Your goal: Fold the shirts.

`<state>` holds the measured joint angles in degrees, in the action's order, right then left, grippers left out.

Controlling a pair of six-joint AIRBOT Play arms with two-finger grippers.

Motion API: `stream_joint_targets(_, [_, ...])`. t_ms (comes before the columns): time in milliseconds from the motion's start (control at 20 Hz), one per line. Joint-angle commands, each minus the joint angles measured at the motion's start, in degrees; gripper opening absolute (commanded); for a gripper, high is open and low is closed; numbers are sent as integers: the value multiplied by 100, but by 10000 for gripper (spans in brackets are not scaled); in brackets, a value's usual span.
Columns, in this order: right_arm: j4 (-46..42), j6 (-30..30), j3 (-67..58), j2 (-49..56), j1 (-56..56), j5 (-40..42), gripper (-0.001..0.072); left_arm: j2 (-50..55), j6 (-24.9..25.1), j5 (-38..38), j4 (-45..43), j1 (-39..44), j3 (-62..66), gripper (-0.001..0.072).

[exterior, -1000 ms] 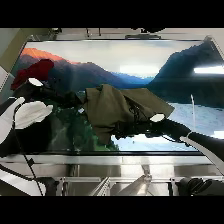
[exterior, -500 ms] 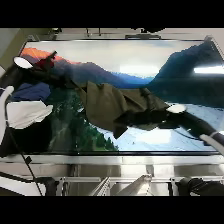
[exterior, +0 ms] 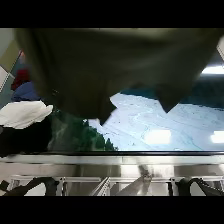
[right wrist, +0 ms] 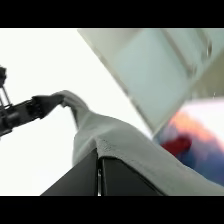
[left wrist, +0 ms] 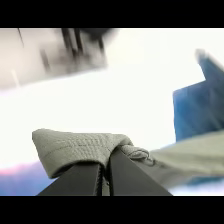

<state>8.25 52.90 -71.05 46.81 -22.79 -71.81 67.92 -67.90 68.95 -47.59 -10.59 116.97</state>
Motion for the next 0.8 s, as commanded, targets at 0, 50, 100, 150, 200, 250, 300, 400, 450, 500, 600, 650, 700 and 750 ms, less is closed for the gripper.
stream_joint_targets(0, [490, -68, -1266, -566, -896, -24, 13, -964, 83, -632, -24, -74, 649, 23])
stream_joint_targets(50, [485, -66, -1550, -675, -1069, -24, 13, -1274, 155, -916, -26, -74, 603, 22])
stream_joint_targets(100, [479, -63, -1727, -778, -1222, -24, 13, -1556, 262, -1130, -17, -72, 492, 23])
stream_joint_targets(150, [330, -59, -1823, -909, -1373, -4, 13, -1836, 358, -1263, -17, -72, 315, 23])
stream_joint_targets(200, [-33, 55, -1827, -1019, -1484, 39, 13, -2039, 404, -1307, -9, -72, 111, 23])
stream_joint_targets(250, [-693, 402, -1825, -1062, -1537, 74, 13, -2168, 492, -1298, 48, -72, -138, 23])
stream_joint_targets(300, [-1248, 717, -1790, -1043, -1532, 79, 13, -2181, 505, -1261, 114, -72, -367, 23])
stream_joint_targets(400, [-1622, 861, -1447, -940, -1532, 85, 13, -1871, 511, -1032, 466, -63, -774, 23])
stream_joint_targets(450, [-1622, 859, -1174, -844, -1526, 85, 13, -1565, 592, -822, 767, -61, -931, 23])
stream_joint_targets(500, [-1628, 826, -857, -737, -1469, 96, 13, -1250, 719, -634, 1088, -61, -1073, 23])
stream_joint_targets(600, [-1665, 560, 7, -398, -1078, 315, 13, -444, 896, -385, 1484, -39, -1298, 23])
stream_joint_targets(650, [-1794, 422, 426, -173, -813, 568, 13, -15, 903, -385, 1410, 109, -1353, 23])
stream_joint_targets(700, [-1987, 273, 863, 122, -514, 896, 13, 466, 944, -398, 1351, 232, -1405, 23])
stream_joint_targets(750, [-2170, 181, 1231, 444, -229, 1257, 13, 918, 975, -400, 1257, 387, -1440, 23])
